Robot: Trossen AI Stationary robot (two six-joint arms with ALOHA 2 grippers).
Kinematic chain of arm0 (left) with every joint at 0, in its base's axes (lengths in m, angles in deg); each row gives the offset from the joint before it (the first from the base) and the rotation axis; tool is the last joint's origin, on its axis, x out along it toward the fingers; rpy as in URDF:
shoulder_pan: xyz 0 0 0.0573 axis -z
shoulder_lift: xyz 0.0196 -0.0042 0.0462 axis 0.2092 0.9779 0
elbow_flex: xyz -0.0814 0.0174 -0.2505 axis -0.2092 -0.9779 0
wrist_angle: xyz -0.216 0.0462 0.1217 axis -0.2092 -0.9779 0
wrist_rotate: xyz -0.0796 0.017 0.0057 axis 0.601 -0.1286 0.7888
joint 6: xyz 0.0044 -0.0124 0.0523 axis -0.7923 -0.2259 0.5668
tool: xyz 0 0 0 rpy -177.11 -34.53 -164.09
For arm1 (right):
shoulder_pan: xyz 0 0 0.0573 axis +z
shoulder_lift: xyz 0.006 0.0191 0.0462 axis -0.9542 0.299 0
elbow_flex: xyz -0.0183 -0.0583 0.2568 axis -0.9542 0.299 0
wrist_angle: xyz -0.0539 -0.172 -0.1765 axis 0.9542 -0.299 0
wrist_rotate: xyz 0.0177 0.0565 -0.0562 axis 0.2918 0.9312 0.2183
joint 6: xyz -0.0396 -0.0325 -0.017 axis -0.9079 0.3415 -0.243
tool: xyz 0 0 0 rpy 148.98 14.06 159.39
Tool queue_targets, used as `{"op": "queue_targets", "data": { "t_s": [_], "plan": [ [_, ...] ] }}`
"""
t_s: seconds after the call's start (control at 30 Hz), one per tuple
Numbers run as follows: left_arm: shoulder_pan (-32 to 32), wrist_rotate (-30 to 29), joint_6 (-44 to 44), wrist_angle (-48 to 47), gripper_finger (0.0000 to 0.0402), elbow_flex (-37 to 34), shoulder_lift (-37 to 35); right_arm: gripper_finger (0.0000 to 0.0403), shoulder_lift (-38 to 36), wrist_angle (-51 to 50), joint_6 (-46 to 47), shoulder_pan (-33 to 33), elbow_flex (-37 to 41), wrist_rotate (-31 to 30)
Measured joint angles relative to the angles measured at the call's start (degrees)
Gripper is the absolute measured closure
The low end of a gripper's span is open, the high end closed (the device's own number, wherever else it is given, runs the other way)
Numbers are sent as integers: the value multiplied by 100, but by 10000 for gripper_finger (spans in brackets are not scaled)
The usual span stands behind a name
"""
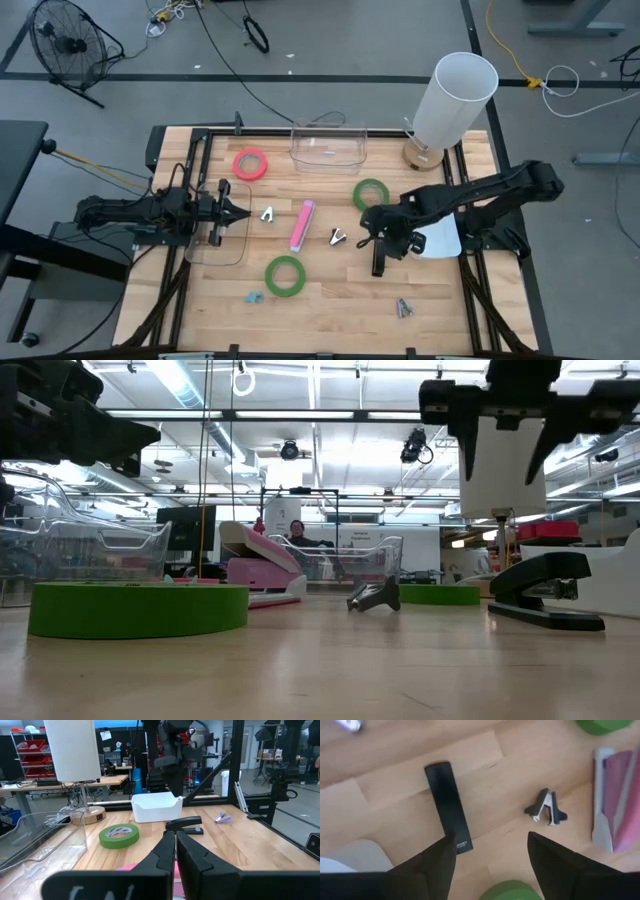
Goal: Pick and place Stapler, Stapler remover, tape
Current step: Put the black stapler into the top transparent bin
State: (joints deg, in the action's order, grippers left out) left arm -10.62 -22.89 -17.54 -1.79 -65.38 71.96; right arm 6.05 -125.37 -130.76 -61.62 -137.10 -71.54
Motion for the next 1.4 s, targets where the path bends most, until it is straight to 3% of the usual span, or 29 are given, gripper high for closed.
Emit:
{"op": "queue_targets", "data": {
  "t_s": [0.37,0.67,1.03,1.2,1.4],
  "plan": [
    [0,-2,0,1,383,-1,0,182,543,-76,-663,11,0,447],
    [2,-2,0,0,383,-1,0,186,926,60,-865,-6,82,456],
    [1,-1,0,0,383,-1,1,186,975,821,-770,-6,813,435],
    [2,0,0,0,383,-1,2,186,975,1289,-794,-38,1149,-17],
    [0,-1,0,0,383,-1,2,186,992,1399,-800,-172,1350,-32]
  ]
}}
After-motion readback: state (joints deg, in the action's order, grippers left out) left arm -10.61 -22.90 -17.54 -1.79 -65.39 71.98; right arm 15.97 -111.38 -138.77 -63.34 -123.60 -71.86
